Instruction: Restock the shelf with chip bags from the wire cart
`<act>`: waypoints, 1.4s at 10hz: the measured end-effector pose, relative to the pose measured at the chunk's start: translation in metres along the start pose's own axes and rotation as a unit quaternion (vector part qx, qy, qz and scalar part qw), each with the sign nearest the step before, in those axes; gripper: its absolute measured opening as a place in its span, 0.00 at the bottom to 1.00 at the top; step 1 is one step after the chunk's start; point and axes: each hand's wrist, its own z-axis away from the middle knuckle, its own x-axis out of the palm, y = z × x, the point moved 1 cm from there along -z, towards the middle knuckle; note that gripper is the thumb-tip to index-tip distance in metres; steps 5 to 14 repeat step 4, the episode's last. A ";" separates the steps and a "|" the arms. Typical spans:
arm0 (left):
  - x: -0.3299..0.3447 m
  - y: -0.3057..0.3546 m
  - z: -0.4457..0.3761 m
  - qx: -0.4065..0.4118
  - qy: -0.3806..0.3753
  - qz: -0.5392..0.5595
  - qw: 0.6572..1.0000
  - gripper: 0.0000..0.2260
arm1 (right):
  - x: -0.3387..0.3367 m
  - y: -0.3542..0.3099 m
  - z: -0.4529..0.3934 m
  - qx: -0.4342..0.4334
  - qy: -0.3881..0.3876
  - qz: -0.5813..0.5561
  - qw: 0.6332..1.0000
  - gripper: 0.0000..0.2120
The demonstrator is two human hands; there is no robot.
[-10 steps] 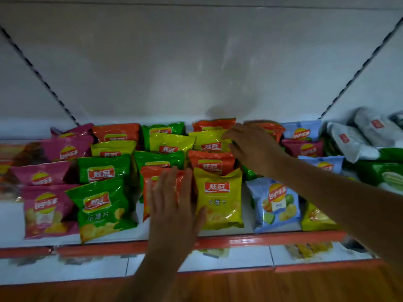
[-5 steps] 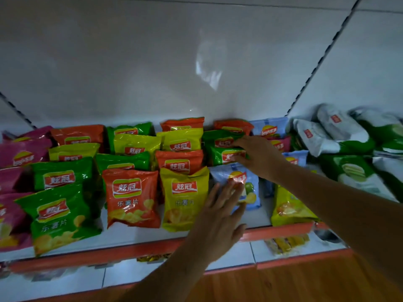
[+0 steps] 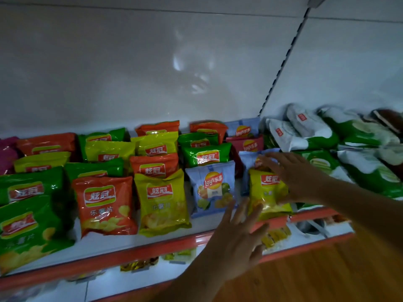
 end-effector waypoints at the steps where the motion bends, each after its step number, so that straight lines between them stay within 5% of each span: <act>1: 0.010 -0.008 -0.006 -0.049 -0.022 -0.008 0.999 0.22 | 0.011 -0.012 -0.005 0.022 0.062 -0.001 0.998 0.55; 3: -0.014 -0.014 0.002 -0.041 -0.026 -0.019 0.999 0.23 | 0.009 -0.027 0.004 0.064 0.149 -0.017 0.987 0.56; 4: -0.048 -0.013 0.026 -0.092 -0.005 0.001 0.996 0.23 | -0.011 -0.034 0.027 0.085 0.144 -0.106 0.980 0.56; 14: -0.048 -0.013 0.026 -0.092 -0.005 0.001 0.996 0.23 | -0.011 -0.034 0.027 0.085 0.144 -0.106 0.980 0.56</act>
